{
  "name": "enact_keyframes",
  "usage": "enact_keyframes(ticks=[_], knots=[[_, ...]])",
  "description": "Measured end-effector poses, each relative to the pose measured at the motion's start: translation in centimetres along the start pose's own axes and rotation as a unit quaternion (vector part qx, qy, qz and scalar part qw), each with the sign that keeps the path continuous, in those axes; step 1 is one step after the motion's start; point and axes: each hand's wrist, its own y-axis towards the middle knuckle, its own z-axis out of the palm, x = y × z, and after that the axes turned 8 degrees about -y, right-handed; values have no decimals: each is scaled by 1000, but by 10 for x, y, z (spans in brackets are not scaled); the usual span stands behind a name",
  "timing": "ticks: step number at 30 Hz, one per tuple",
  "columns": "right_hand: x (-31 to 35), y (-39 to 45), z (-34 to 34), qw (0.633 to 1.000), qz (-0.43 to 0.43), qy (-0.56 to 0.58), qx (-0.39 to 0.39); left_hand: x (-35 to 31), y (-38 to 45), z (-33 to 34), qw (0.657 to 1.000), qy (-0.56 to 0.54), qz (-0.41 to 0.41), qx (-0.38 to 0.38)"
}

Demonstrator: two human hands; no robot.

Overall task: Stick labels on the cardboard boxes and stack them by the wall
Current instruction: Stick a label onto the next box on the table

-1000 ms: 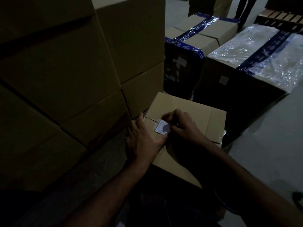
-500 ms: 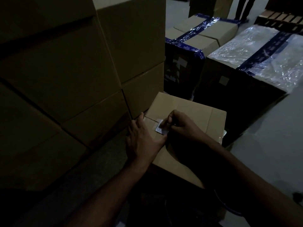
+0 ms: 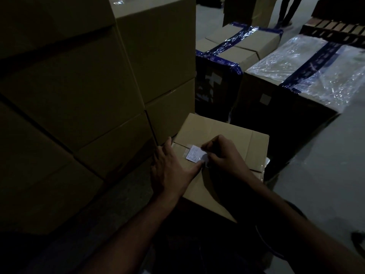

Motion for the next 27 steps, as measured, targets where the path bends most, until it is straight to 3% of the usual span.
enact_keyframes(ticks=[5, 10, 14, 18, 20, 24, 27], knots=[[-1, -22, 3, 995, 6, -93, -31, -2, -1, 0, 1000, -4, -4, 3], [11, -23, -17, 998, 45, 46, 11, -3, -1, -1, 1000, 1, -5, -3], [6, -44, -11, 992, 23, -126, -22, -4, -1, 0, 999, -31, -13, -1], [11, -87, 2, 956, -20, -274, -103, -4, 1, 2, 998, -42, -22, 29], [8, -101, 6, 938, -54, -330, -94, -4, 1, 3, 998, -46, -22, 33], [4, -98, -2, 940, -86, -323, -68, 1, 6, 3, 996, -68, -43, 48], [-7, -79, -28, 944, -122, -305, 15, 8, 5, -5, 991, -93, -69, 60]])
